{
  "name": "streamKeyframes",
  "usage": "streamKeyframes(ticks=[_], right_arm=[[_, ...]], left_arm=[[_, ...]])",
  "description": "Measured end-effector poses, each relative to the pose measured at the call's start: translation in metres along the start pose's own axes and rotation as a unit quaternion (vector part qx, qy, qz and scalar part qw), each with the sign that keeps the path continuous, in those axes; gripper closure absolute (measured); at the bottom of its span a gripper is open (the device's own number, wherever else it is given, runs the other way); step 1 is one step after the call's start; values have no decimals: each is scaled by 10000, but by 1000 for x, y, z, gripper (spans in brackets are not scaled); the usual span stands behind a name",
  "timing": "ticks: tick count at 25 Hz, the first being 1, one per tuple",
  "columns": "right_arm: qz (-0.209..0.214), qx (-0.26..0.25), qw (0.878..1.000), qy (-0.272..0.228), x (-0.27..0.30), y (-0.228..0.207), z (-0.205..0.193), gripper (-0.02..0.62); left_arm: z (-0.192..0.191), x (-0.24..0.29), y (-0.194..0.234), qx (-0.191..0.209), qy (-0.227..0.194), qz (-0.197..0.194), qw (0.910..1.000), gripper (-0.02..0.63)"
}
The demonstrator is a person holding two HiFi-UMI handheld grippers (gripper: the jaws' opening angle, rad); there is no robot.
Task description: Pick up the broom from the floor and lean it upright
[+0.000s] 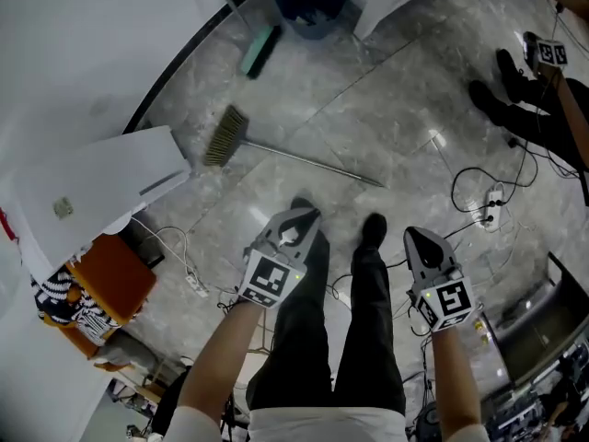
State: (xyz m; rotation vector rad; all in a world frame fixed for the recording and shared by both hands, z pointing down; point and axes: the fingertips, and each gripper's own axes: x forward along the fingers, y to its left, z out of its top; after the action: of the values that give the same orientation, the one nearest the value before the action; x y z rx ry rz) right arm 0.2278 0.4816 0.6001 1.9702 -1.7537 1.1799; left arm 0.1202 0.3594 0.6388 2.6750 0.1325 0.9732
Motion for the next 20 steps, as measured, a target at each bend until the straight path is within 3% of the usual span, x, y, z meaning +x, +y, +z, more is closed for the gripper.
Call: streamKeyframes(ticks=[3,6,9,13,20], right_arm=[[-52,158,9998,77,25,-9,-31,595],[-137,238,9996,84,44,-18,-56,595],[-206,361,9991,120,57,-24,-74,595],[-216,455,9986,163,68,-27,-96,595],[-250,451,9984,243,75,-42,-135,595]], left_arm=[[-50,22,18,-634,265,106,9976,595],[-97,40,30,-1351,570,239,9889,595],[-130,53,31,-1814,771,212,9802,595],[-160,69,28,-1959,994,104,9755,595],[-198,88,57,-2154,1103,610,9683,595]])
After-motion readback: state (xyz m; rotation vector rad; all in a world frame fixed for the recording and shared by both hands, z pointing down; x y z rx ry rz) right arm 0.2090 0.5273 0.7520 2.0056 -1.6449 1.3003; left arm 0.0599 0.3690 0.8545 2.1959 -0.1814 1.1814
